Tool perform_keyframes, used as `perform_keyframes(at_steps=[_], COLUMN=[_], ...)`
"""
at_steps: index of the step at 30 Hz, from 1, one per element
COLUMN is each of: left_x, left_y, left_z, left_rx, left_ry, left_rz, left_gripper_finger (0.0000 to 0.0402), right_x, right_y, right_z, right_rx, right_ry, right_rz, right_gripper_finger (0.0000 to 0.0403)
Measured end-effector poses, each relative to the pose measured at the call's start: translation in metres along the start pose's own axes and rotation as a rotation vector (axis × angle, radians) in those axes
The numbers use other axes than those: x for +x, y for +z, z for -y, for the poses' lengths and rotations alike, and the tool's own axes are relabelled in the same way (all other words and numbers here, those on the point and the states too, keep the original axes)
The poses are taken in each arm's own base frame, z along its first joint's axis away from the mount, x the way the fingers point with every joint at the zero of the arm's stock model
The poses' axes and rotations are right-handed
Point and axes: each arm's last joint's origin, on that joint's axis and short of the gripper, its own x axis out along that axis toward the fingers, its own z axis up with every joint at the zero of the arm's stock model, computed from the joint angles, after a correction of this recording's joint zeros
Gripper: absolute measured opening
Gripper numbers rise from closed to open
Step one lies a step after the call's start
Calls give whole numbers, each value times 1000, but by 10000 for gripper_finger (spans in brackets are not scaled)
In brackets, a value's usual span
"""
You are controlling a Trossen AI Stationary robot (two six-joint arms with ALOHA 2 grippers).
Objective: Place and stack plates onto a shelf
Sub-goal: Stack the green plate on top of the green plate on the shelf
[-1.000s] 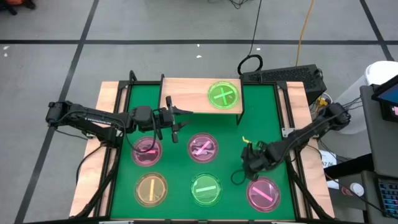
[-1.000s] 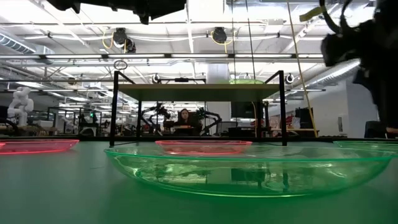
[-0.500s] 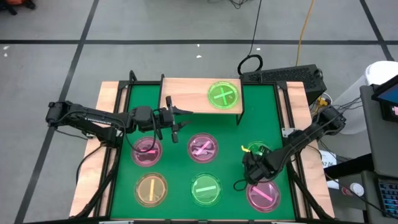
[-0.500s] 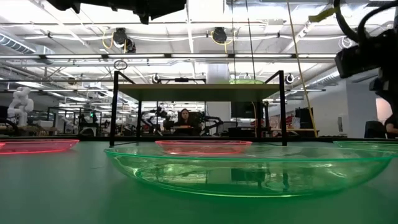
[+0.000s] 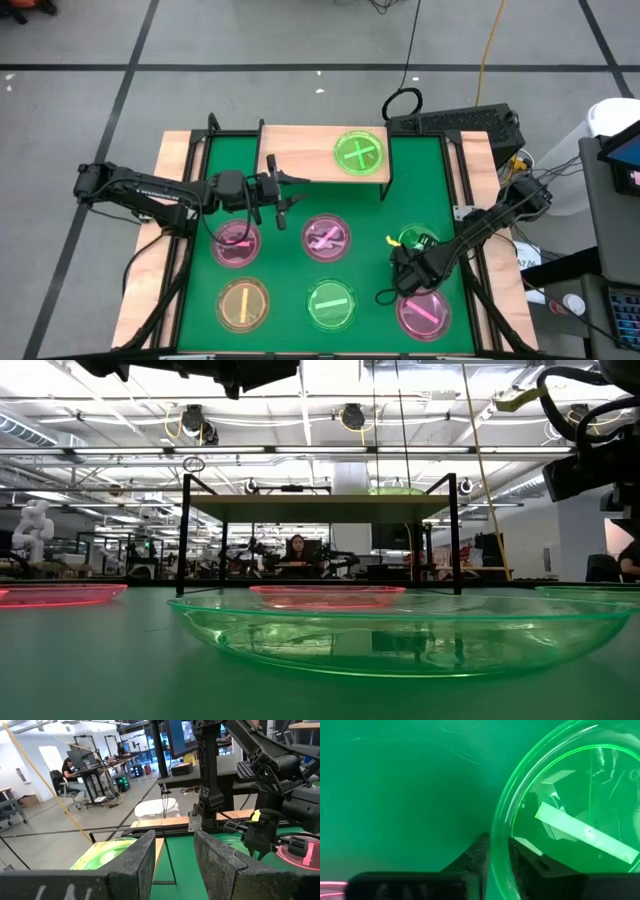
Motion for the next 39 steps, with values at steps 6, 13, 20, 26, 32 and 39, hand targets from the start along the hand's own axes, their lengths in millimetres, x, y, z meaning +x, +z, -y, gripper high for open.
perform_keyframes(at_steps=[6, 13, 20, 26, 32, 39], left_x=[0, 0, 0, 0, 0, 0], left_y=[0, 0, 2, 2, 2, 3], left_z=[1, 2, 1, 1, 1, 1], left_rx=[-35, -11, 3, 3, 3, 6], left_ry=[-3, -8, -4, -3, -3, -1], left_rz=[-2, -7, 15, 15, 16, 27], left_gripper_finger=[143, 143, 143, 143, 143, 143], right_x=[-3, -21, -71, -113, -146, -163], right_y=[-1, 8, 25, 38, 58, 105], right_z=[3, -2, -11, -16, -14, 14], right_rx=[-1, -32, -77, -114, -175, -246], right_ry=[-1, -13, -44, -43, -65, -245], right_rz=[1, 32, 176, 317, 479, 599], right_gripper_finger=[6, 0, 0, 0, 0, 0])
